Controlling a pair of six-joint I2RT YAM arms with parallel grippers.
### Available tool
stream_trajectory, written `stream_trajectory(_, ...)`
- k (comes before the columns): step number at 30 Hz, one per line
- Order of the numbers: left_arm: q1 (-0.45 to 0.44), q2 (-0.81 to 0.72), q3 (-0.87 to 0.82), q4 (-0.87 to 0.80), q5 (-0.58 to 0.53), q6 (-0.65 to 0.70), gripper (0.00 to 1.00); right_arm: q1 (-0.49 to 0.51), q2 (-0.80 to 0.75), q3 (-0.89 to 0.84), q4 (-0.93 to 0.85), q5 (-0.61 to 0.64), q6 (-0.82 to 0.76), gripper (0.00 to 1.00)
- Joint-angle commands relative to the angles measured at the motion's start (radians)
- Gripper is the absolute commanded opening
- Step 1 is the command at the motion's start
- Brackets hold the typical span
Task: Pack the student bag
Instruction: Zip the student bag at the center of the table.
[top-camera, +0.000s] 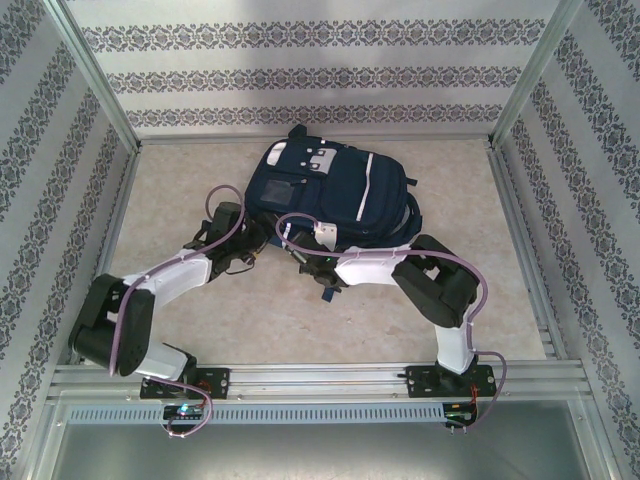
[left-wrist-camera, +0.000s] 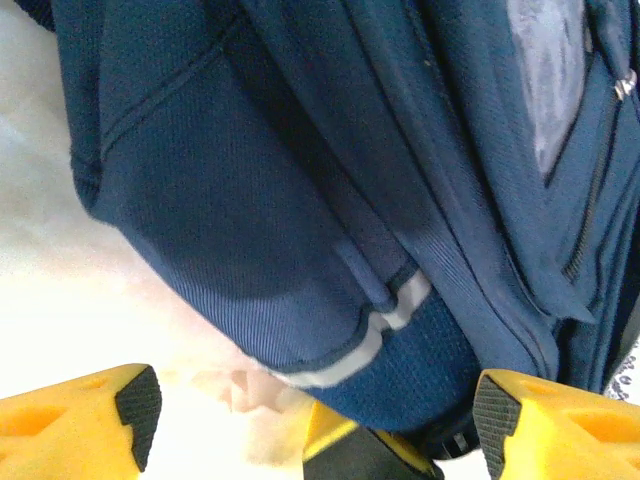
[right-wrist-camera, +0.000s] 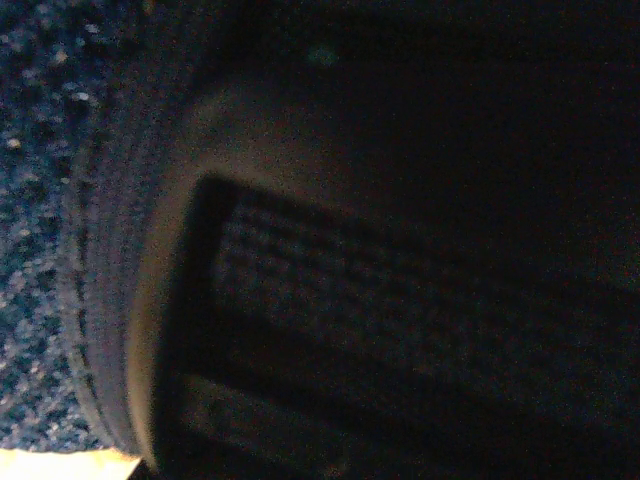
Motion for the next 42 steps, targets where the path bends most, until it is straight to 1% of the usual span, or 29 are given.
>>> stream_trajectory(1, 0.005, 0.057, -0.001, 0.125, -0.009, -0.017, 0.77, -0.01, -0.044, -0.02, 0.041, -0.009, -0.012, 0.0)
stream_trajectory(3, 0.004, 0.089, 0.006, 0.149, -0.008, -0.02, 0.72, -0.011, -0.054, -0.029, 0.05, -0.017, -0.017, 0.0)
stream_trajectory(5, 0.003, 0.118, 0.01, 0.165, -0.021, -0.021, 0.63, -0.011, -0.064, -0.035, 0.052, -0.026, -0.017, 0.0)
stream_trajectory(6, 0.004, 0.131, 0.011, 0.176, -0.024, -0.02, 0.59, -0.011, -0.068, -0.04, 0.054, -0.029, -0.018, 0.0)
stream_trajectory(10, 0.004, 0.172, 0.028, 0.202, -0.028, -0.025, 0.34, -0.01, -0.095, -0.061, 0.067, -0.047, -0.023, 0.0)
stream_trajectory(16, 0.009, 0.168, 0.063, 0.15, -0.07, -0.001, 0.07, -0.012, -0.134, -0.111, 0.063, -0.04, -0.03, 0.0)
stream_trajectory(18, 0.012, 0.157, 0.073, 0.132, -0.083, 0.008, 0.01, -0.014, -0.149, -0.132, 0.07, -0.041, -0.035, 0.0)
stream_trajectory(24, 0.031, 0.134, 0.075, 0.094, -0.099, 0.016, 0.0, -0.02, -0.223, -0.201, 0.076, -0.017, -0.057, 0.0)
stream_trajectory(33, 0.035, 0.12, 0.066, 0.08, -0.108, 0.018, 0.0, -0.042, -0.325, -0.335, 0.148, -0.019, -0.103, 0.0)
stream_trajectory(42, 0.038, 0.113, 0.073, 0.061, -0.121, 0.025, 0.0, -0.062, -0.408, -0.424, 0.167, -0.019, -0.135, 0.0)
